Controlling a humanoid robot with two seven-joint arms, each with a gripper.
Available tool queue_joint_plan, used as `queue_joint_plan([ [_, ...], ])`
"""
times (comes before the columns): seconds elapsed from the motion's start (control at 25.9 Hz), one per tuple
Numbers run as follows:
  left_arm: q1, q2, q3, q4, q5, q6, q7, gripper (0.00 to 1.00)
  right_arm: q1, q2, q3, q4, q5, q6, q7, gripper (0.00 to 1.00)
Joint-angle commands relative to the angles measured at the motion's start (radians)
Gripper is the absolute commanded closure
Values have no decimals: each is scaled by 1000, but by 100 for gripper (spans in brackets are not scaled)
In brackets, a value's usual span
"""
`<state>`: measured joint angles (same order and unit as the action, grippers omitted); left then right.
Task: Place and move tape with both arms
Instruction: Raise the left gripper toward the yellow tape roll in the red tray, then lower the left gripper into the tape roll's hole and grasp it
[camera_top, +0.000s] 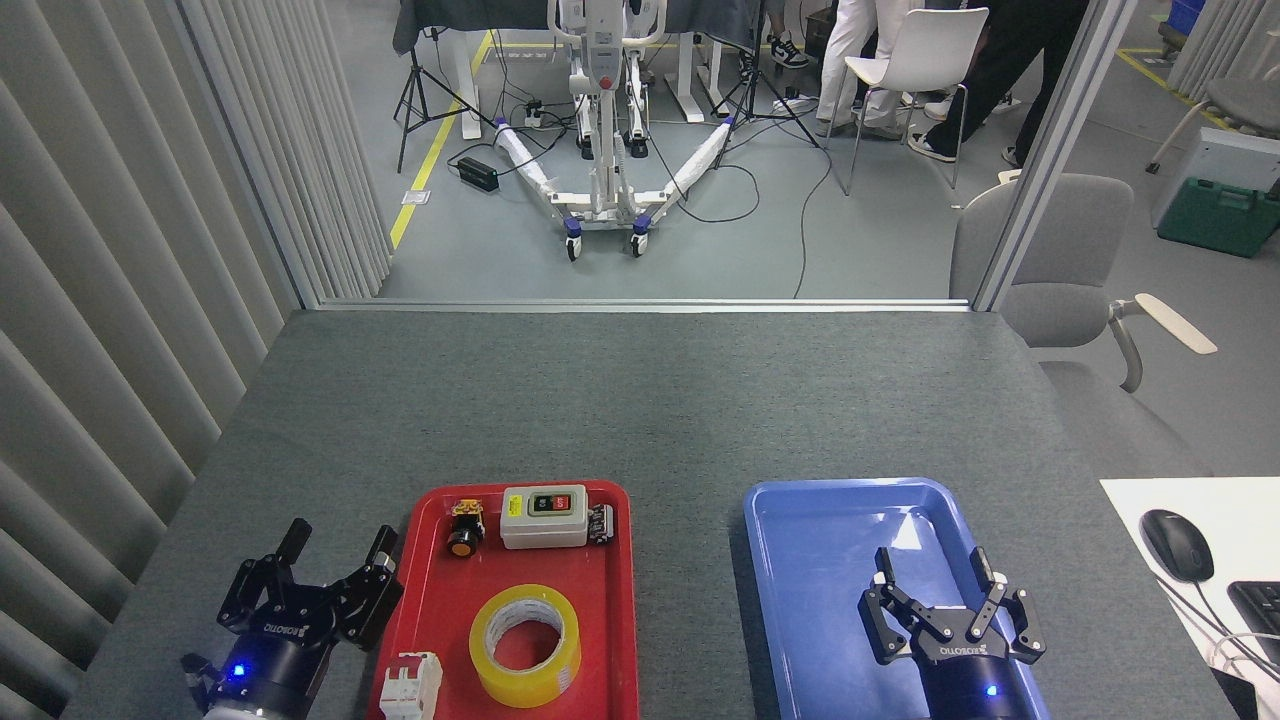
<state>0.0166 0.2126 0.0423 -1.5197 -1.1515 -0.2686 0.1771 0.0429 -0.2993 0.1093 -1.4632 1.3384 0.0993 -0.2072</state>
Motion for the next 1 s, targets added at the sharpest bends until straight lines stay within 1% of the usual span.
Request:
queue_joint_plan([
  [0.0, 2, 1, 1, 6, 1, -6, 8, 0, 12, -4, 6, -17, 1, 0, 3, 0],
  [0.08, 0, 1, -2, 26, 3, -18, 42, 0, 20, -4, 7, -28, 1, -3, 2, 0],
  [0.19, -3, 2, -7, 41, -1, -17, 19, 0, 26, -3, 10, -28, 1, -3, 0, 0],
  [0.46, 0, 1, -9, 24, -1, -7, 32, 0, 28, -14, 10, -28, -1, 0, 6, 0],
  [0.58, -23, 22, -41, 24, 7, 32, 15, 0, 37, -15, 10, -28, -4, 0, 14, 0],
  [0.66, -78, 48, -81, 35, 9, 40, -11, 0, 41, -21, 12, -29, -4, -3, 14, 0],
  [0.69, -101, 79, -108, 42, 10, 37, -50, 0, 42, -20, 12, -29, -4, -3, 12, 0],
  [0.73, -119, 123, -151, 49, 12, 35, -105, 0, 45, -20, 13, -29, -5, -4, 12, 0],
  [0.81, -178, 220, -259, 39, 30, 28, -263, 0, 48, -20, 21, -32, -5, -9, 12, 0],
  [0.85, -215, 251, -306, 30, 49, 6, -349, 0, 48, -21, 21, -37, -5, -10, 11, 0],
  [0.89, -256, 272, -348, 21, 73, -40, -464, 0, 48, -21, 21, -37, -7, -10, 9, 0],
  [0.96, -330, 281, -387, 26, 102, -165, -729, 0, 48, -21, 23, -39, -8, -9, 8, 0],
])
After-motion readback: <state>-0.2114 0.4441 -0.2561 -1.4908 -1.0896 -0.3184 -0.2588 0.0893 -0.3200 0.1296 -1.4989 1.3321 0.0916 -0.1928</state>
